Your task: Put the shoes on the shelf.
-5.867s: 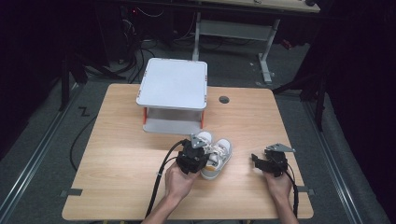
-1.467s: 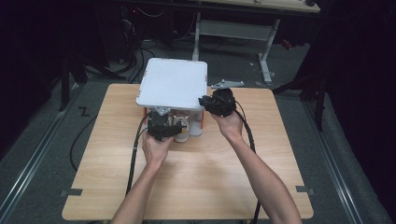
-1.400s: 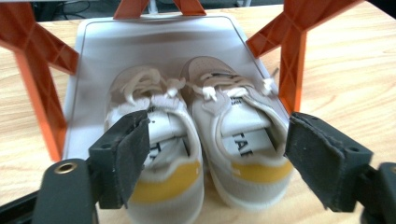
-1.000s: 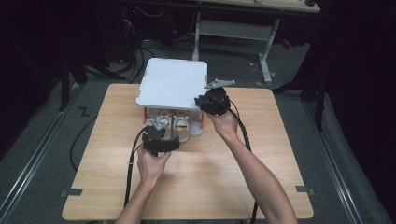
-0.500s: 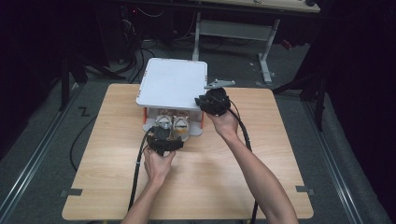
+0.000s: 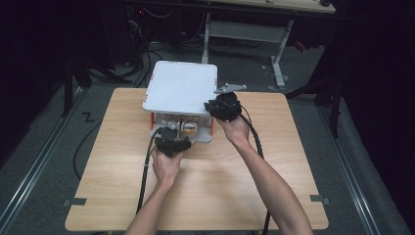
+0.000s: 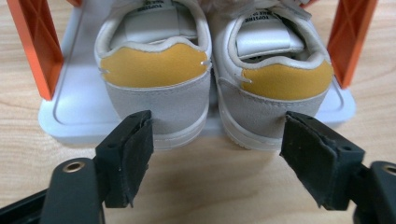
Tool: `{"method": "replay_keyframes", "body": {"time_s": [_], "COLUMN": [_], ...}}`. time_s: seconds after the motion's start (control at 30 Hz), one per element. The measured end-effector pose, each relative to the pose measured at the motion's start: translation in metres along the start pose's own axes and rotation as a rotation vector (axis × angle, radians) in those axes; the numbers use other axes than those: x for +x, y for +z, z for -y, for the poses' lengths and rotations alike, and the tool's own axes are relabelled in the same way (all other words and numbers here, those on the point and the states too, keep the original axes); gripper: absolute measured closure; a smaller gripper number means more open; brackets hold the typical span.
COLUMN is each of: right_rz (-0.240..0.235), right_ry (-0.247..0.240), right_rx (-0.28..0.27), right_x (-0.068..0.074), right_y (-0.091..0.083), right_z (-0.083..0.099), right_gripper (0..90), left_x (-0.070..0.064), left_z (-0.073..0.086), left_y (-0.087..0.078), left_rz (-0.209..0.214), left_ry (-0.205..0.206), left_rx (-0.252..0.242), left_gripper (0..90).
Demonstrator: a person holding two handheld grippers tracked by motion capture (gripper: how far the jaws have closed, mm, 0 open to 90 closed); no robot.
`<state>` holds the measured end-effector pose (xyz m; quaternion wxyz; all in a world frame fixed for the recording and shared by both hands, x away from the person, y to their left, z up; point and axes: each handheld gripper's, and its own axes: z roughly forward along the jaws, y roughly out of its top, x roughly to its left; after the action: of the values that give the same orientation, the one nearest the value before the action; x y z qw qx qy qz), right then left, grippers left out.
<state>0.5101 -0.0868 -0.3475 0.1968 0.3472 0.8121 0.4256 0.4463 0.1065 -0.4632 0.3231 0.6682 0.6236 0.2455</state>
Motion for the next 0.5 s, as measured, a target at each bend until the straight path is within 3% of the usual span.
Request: {"method": "replay_keyframes", "body": {"time_s": [0.27, 0.5], "right_rz": [-0.003, 0.001], "right_ry": [0.001, 0.0], "right_rx": [-0.014, -0.016], "right_x": [-0.001, -0.001], "right_y": [0.0, 0.0], "right_z": [0.001, 0.002], "right_gripper": [75.3, 75.3], "left_x": [-0.001, 0.001], "left_z": [-0.012, -0.017], "left_y": [0.017, 0.026], "left_rz": [-0.031, -0.03], "left_ry": [0.019, -0.011], "left_rx": [0.026, -0.002], "left_gripper": [28.1, 28.1]}}
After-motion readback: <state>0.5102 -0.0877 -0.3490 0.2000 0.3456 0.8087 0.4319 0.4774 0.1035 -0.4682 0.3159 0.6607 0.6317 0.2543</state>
